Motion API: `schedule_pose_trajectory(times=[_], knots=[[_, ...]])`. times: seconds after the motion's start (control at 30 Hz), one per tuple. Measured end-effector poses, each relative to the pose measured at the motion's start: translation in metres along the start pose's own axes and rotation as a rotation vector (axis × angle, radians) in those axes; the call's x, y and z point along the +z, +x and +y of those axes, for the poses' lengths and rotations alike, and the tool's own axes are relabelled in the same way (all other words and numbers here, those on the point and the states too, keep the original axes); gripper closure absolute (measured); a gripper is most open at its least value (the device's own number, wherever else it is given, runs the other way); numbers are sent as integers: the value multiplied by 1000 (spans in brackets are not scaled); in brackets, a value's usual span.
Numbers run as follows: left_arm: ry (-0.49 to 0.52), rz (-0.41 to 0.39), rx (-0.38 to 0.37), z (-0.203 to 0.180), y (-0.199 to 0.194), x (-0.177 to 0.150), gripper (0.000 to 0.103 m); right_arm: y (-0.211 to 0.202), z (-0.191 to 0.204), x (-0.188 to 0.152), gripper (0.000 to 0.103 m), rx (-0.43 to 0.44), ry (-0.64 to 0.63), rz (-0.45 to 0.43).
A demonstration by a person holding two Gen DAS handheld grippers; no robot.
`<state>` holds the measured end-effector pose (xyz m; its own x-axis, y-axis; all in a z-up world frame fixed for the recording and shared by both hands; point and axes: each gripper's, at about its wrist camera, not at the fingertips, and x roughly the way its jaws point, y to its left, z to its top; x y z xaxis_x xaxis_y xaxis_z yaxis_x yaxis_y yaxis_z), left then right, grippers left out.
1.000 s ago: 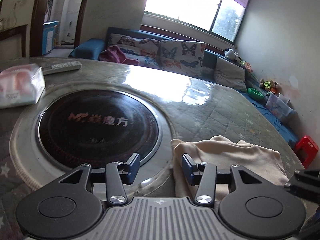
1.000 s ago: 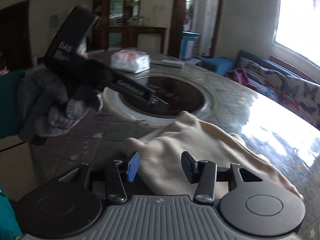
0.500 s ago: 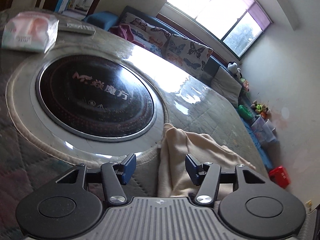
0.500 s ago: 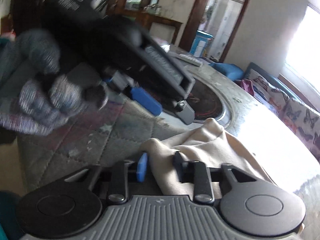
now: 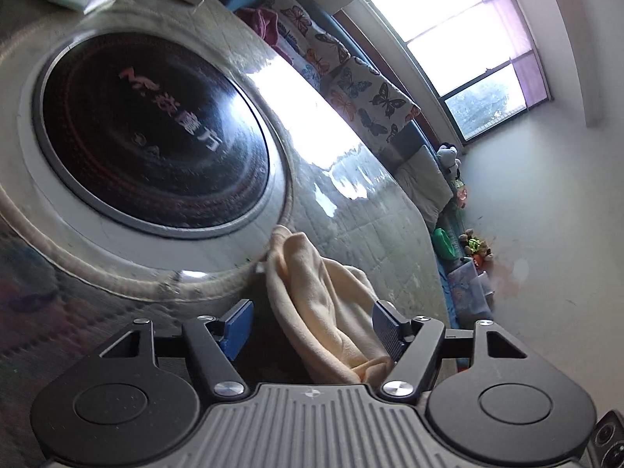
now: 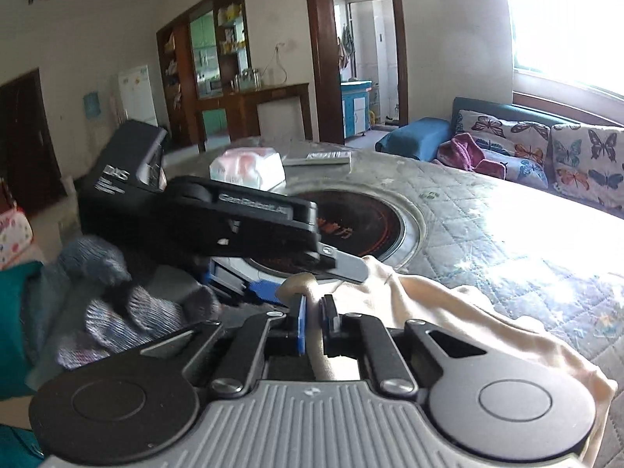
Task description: Fold clothes
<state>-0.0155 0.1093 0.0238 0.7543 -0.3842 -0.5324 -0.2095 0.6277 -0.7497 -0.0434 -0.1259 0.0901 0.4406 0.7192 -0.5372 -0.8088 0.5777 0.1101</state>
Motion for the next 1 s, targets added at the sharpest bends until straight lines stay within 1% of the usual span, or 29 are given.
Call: schedule_pose_trajectory(times=[0.07,0.1,0.13,0.17,0.2,0.23,0.3,0.37,0.43,0.53,0.57,0.6,0.67,0.7,0.8,0.9,0.93,0.97,1.0], knots=[[-2,10,-3,-2,6,0,34,-4,0,-1,96,10,8,-9],[-7,16,-6,-2,9,1,38,-5,0,-1,96,16,12,-12],[-15,23,-11,-1,11,0,45,-7,0,-2,96,22,14,-15],[-24,31,-17,0,13,0,49,-8,0,-3,96,28,16,-15],[-32,38,-23,1,15,0,60,-9,0,-4,96,33,18,-15],[-37,43,-26,3,16,-1,74,-9,0,-5,96,39,20,-15],[-45,48,-20,7,17,-2,84,-10,-1,-8,96,51,27,-5],[-50,48,-17,11,16,-2,86,-10,-2,-12,95,64,34,12],[-44,49,-6,14,15,-3,87,-12,-4,-17,92,60,48,6],[-34,49,9,17,14,-5,87,-22,-13,-25,91,18,85,-1],[-31,48,9,18,13,-5,87,-27,-18,-28,91,-4,102,-2],[-26,47,10,17,12,-5,87,-31,-26,-32,88,-33,122,-2],[-12,44,16,16,12,-6,87,-39,-44,-38,84,-108,159,3],[-5,43,19,15,12,-6,87,-41,-49,-39,84,-128,169,4],[12,43,27,11,14,-2,87,-53,-87,-53,81,-259,259,8],[25,43,35,9,15,-2,87,-59,-119,-64,80,-351,330,2],[33,43,38,8,15,-3,87,-62,-128,-69,79,-370,350,-2],[42,43,42,7,15,-3,87,-65,-137,-73,77,-388,371,-6],[48,43,46,5,16,-3,87,-67,-146,-75,71,-396,391,-8]])
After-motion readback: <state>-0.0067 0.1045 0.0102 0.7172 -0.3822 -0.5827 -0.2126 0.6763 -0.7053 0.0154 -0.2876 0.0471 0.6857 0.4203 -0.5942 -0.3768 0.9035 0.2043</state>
